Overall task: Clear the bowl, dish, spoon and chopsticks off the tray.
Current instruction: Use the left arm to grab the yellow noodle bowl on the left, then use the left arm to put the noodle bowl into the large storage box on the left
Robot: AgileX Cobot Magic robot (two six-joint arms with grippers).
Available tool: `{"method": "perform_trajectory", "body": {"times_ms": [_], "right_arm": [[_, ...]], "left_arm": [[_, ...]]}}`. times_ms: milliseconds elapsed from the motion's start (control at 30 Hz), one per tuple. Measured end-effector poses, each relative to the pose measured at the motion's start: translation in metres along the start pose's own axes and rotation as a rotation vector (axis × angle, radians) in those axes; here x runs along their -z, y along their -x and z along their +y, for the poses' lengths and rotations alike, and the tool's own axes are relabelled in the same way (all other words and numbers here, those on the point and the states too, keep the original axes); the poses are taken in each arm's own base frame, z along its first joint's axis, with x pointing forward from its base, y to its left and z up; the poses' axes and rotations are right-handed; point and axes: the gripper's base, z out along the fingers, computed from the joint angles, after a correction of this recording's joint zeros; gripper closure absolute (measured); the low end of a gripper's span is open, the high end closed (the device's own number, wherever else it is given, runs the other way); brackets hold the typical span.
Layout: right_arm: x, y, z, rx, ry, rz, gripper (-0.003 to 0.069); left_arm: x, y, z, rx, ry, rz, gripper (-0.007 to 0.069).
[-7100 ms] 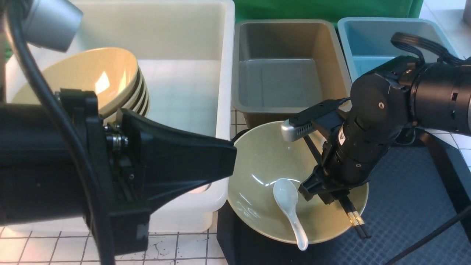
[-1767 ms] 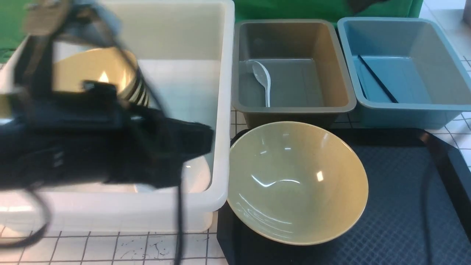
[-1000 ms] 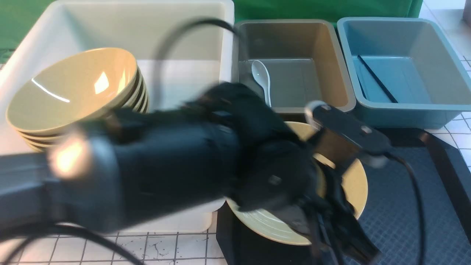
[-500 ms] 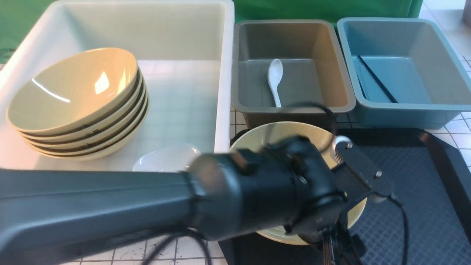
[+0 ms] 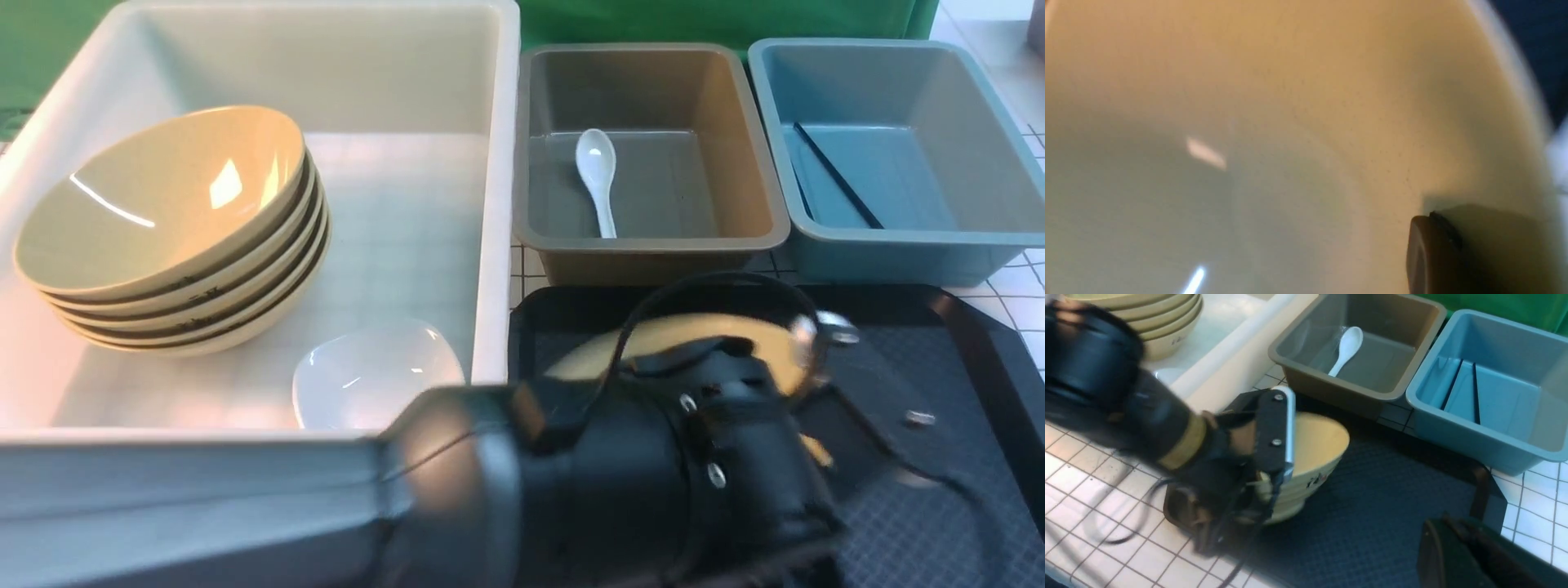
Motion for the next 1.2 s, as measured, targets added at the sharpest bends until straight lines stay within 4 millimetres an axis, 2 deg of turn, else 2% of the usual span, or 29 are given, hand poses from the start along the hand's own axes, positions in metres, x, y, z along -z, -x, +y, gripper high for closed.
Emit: {"method": "perform_trajectory", "body": {"times_ms": [33,67,100,200,233,300,400,433,500,533,600,667,733,833,900,1000,1200], "right_arm": [[0.0,0.0,0.0,0.0,0.0,0.0,0.0613],[-0.002,0.001,0.0,0.0,0.0,0.007,0.0613],[-0.003,0.002,0.0,-0.001,0.0,0.01,0.0613],[-0.006,0.004,0.0,-0.001,0.0,0.02,0.0613],[-0.006,0.004,0.0,-0.001,0.0,0.023,0.0613],[-0.01,0.006,-0.001,-0.003,0.002,0.035,0.0613],[-0.022,0.013,-0.001,-0.006,0.004,0.067,0.0613],[-0.028,0.017,-0.002,-0.004,0.007,0.075,0.0613],[-0.038,0.023,-0.001,0.011,0.021,0.089,0.0613],[-0.046,0.028,0.0,0.025,0.044,0.092,0.0613],[-0.056,0.034,0.005,0.054,0.101,0.093,0.0613],[-0.067,0.041,0.01,0.086,0.174,0.084,0.0613],[-0.075,0.046,0.014,0.11,0.224,0.079,0.0613],[-0.086,0.051,0.017,0.128,0.271,0.09,0.0612],[-0.09,0.051,0.018,0.133,0.28,0.107,0.0612],[-0.092,0.05,0.018,0.145,0.288,0.127,0.0612],[-0.091,0.049,0.018,0.148,0.295,0.139,0.0612]], "left_arm": [[0.005,0.003,-0.002,0.006,-0.01,-0.015,0.0607],[0.027,0.013,-0.005,0.019,-0.025,-0.071,0.0607],[0.04,0.02,-0.004,0.026,-0.026,-0.111,0.0608],[0.085,0.04,0.008,0.023,0.007,-0.255,0.0608],[0.091,0.042,0.01,0.02,0.016,-0.27,0.0608],[0.122,0.046,0.021,0.009,0.072,-0.32,0.0608],[0.162,0.037,0.045,0.014,0.199,-0.309,0.0608],[0.175,0.029,0.061,0.041,0.264,-0.284,0.0608],[0.189,0.014,0.086,0.101,0.356,-0.233,0.0608],[0.198,0.0,0.107,0.154,0.428,-0.186,0.0608],[0.205,-0.02,0.132,0.227,0.511,-0.116,0.0608],[0.209,-0.048,0.163,0.29,0.606,-0.032,0.0608],[0.205,-0.066,0.182,0.308,0.649,0.019,0.0608],[0.19,-0.088,0.211,0.317,0.677,0.056,0.0608],[0.173,-0.102,0.231,0.347,0.678,0.077,0.0608],[0.154,-0.116,0.255,0.385,0.686,0.097,0.0608],[0.117,-0.126,0.276,0.394,0.659,0.166,0.0608]]}}
